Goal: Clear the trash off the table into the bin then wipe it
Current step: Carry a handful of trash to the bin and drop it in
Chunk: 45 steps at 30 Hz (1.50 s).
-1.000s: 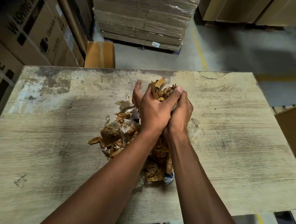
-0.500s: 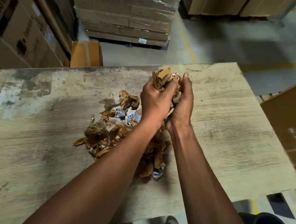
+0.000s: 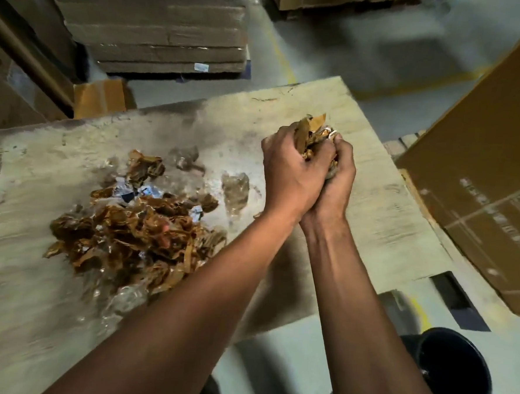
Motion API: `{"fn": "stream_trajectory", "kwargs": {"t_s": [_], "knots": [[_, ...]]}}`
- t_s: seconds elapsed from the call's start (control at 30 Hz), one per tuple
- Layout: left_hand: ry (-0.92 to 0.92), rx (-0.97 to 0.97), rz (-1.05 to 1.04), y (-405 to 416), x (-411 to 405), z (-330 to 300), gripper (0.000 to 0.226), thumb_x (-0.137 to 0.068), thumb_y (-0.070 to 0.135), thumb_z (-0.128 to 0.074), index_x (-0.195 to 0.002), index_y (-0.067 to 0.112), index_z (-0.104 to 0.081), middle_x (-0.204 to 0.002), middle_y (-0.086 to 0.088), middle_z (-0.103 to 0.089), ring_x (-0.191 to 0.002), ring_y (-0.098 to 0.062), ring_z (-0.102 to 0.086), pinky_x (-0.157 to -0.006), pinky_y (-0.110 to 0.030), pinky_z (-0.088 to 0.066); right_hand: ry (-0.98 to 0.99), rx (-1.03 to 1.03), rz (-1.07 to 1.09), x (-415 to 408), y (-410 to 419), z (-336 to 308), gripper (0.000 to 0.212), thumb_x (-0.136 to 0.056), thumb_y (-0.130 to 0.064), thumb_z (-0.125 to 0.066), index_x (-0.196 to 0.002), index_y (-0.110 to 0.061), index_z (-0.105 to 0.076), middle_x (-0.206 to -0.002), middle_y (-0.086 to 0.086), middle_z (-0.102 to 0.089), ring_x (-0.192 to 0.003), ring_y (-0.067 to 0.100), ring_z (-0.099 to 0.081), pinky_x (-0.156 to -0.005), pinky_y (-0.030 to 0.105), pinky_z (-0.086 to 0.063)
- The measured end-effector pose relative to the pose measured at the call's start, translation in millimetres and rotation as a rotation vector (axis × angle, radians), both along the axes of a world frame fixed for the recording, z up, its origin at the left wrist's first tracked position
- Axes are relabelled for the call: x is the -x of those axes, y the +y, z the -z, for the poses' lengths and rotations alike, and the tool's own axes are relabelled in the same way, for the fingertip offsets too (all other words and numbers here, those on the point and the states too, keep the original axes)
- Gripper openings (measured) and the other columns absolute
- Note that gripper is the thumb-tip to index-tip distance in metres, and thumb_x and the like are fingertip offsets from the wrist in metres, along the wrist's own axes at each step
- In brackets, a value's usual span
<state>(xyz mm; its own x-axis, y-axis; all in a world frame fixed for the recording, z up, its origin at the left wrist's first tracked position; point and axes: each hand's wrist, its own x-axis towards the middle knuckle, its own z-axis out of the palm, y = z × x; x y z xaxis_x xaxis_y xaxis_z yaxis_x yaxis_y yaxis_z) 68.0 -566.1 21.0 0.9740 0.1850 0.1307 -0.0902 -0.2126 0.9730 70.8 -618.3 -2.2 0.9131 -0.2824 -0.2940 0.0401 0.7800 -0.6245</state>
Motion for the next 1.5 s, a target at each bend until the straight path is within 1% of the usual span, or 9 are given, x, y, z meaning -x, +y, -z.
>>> {"fn": "stream_trajectory", "kwargs": {"t_s": [0.2, 0.4, 0.53, 0.73, 0.87, 1.03, 1.2, 1.33, 1.5], "knots": [[0.094, 0.109, 0.116, -118.9, 42.5, 13.2, 0.039, -0.077, 0.051, -0.067, -0.103, 0.022, -0.076, -0.098, 0.006, -0.079, -0.095, -0.014, -0.077, -0.089, -0.043, -0.062, 0.037, 0.046, 0.197, 46.0, -117.1, 14.2, 0.021, -0.102, -0.030, -0.062, -0.102, -0.012, -0.072, -0.098, 0.007, -0.068, -0.089, 0.018, -0.064, -0.080, 0.031, -0.054], [0.141, 0.136, 0.276, -252.0, 105.4, 30.6, 0.032, -0.081, 0.042, -0.070, -0.104, 0.021, -0.079, -0.094, 0.007, -0.081, -0.092, -0.014, -0.078, -0.088, -0.044, -0.063, 0.097, 0.105, 0.380, 114.7, -250.1, 34.9, 0.023, -0.089, -0.036, -0.070, -0.098, -0.015, -0.070, -0.096, 0.007, -0.063, -0.088, 0.020, -0.058, -0.079, 0.036, -0.050], [0.183, 0.138, 0.378, -327.4, 148.3, 48.1, 0.023, -0.085, 0.033, -0.071, -0.102, 0.019, -0.078, -0.088, 0.008, -0.081, -0.087, -0.013, -0.078, -0.083, -0.043, -0.064, 0.140, 0.111, 0.477, 168.9, -322.0, 43.0, 0.016, -0.099, -0.027, -0.061, -0.090, -0.016, -0.069, -0.088, 0.004, -0.062, -0.081, 0.016, -0.056, -0.073, 0.033, -0.048], [0.283, 0.143, 0.514, -419.5, 211.5, 83.1, 0.029, -0.087, 0.045, -0.075, -0.102, 0.020, -0.079, -0.091, 0.006, -0.082, -0.089, -0.013, -0.080, -0.086, -0.046, -0.065, 0.298, 0.253, 0.616, 239.7, -409.7, 77.4, 0.023, -0.090, -0.041, -0.064, -0.085, -0.022, -0.075, -0.095, 0.006, -0.067, -0.093, 0.021, -0.057, -0.084, 0.043, -0.048], [0.422, 0.185, 0.656, -461.8, 244.6, 106.9, 0.056, -0.098, 0.070, -0.063, -0.102, 0.016, -0.078, -0.094, -0.002, -0.082, -0.092, -0.018, -0.080, -0.087, -0.044, -0.065, 0.416, 0.288, 0.695, 276.8, -452.9, 108.7, 0.027, -0.091, -0.045, -0.061, -0.084, -0.022, -0.073, -0.094, 0.008, -0.066, -0.090, 0.023, -0.057, -0.082, 0.045, -0.048], [0.643, 0.246, 0.802, -512.4, 275.1, 161.6, 0.094, -0.087, 0.091, -0.038, -0.127, 0.015, -0.076, -0.123, -0.008, -0.079, -0.119, -0.028, -0.074, -0.109, -0.054, -0.056, 0.403, 0.182, 0.848, 317.9, -495.1, 150.0, 0.021, -0.103, -0.025, -0.059, -0.102, -0.008, -0.070, -0.093, 0.011, -0.067, -0.087, 0.023, -0.062, -0.078, 0.036, -0.053], [0.554, 0.050, 0.860, -549.3, 305.1, 227.7, 0.072, -0.095, 0.076, -0.034, -0.130, 0.025, -0.071, -0.132, -0.002, -0.072, -0.127, -0.020, -0.066, -0.114, -0.048, -0.049, 0.516, 0.286, 0.986, 351.4, -536.7, 216.7, 0.024, -0.109, -0.017, -0.057, -0.087, -0.009, -0.063, -0.069, -0.007, -0.061, -0.067, 0.008, -0.056, -0.066, 0.027, -0.050], [0.546, -0.078, 0.967, -564.4, 320.9, 297.2, 0.055, -0.113, 0.060, -0.032, -0.148, 0.030, -0.063, -0.152, -0.006, -0.059, -0.139, -0.017, -0.054, -0.112, -0.026, -0.037, 0.570, 0.347, 1.023, 370.8, -552.4, 291.5, 0.033, -0.108, -0.024, -0.058, -0.075, -0.021, -0.062, -0.071, -0.007, -0.060, -0.074, 0.014, -0.054, -0.076, 0.038, -0.047], [0.609, -0.085, 1.025, -573.7, 336.4, 399.4, 0.069, -0.092, 0.088, -0.031, -0.140, 0.049, -0.062, -0.148, 0.004, -0.064, -0.138, -0.017, -0.060, -0.121, -0.050, -0.044, 0.621, 0.392, 1.056, 388.1, -561.5, 383.3, 0.037, -0.108, -0.036, -0.054, -0.073, -0.027, -0.062, -0.074, -0.008, -0.061, -0.079, 0.018, -0.054, -0.080, 0.045, -0.046]]}}
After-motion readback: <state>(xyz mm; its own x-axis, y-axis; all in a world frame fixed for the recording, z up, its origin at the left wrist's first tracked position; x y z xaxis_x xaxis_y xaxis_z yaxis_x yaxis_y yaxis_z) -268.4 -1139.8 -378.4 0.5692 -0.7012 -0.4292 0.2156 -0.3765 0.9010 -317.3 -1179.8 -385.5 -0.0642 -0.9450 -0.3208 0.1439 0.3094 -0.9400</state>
